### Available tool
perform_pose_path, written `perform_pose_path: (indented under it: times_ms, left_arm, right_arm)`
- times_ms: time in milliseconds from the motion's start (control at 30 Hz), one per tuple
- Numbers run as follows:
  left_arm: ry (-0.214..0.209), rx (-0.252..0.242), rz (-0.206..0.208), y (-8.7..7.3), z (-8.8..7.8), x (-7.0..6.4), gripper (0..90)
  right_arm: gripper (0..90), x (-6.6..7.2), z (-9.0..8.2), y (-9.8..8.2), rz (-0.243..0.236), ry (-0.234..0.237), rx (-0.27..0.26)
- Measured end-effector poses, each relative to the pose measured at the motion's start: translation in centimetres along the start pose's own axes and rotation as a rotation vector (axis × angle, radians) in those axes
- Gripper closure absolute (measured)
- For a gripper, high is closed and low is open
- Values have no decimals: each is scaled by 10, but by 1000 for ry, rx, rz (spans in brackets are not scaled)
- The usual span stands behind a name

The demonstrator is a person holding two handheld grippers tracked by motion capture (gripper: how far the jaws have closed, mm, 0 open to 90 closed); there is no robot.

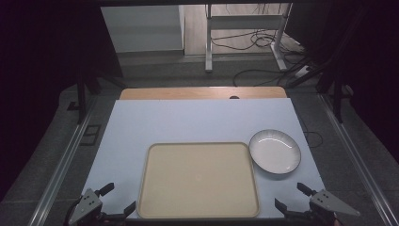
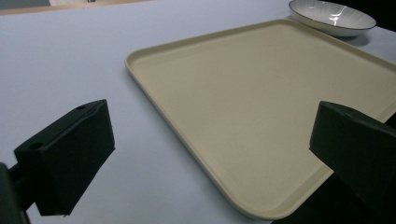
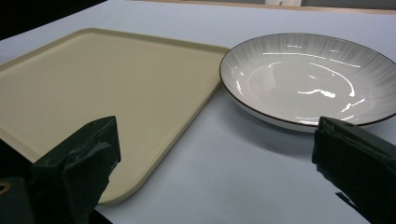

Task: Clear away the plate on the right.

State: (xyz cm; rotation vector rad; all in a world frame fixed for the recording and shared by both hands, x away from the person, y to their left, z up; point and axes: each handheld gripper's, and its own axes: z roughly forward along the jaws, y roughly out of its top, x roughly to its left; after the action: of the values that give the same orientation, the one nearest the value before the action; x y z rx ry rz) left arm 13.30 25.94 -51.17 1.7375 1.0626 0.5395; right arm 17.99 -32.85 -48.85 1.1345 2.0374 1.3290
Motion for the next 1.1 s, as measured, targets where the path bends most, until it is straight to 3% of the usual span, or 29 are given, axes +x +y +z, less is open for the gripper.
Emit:
perform_pose_path:
  times_ms: [167, 467, 667, 1100]
  left_arm:
    - [-7, 8, -8, 0, 1, 1, 0]
    - [-7, 23, -22, 0, 2, 2, 3]
    - [-10, 27, -19, 0, 2, 2, 4]
    - [-14, 34, -14, 0, 3, 2, 4]
  right_arm:
    - [25, -1, 0, 0, 0, -14, -4]
    - [21, -1, 6, -2, -19, -25, 39]
    - [20, 1, 8, -2, -40, -28, 50]
    - [1, 1, 14, -2, -40, -54, 83]
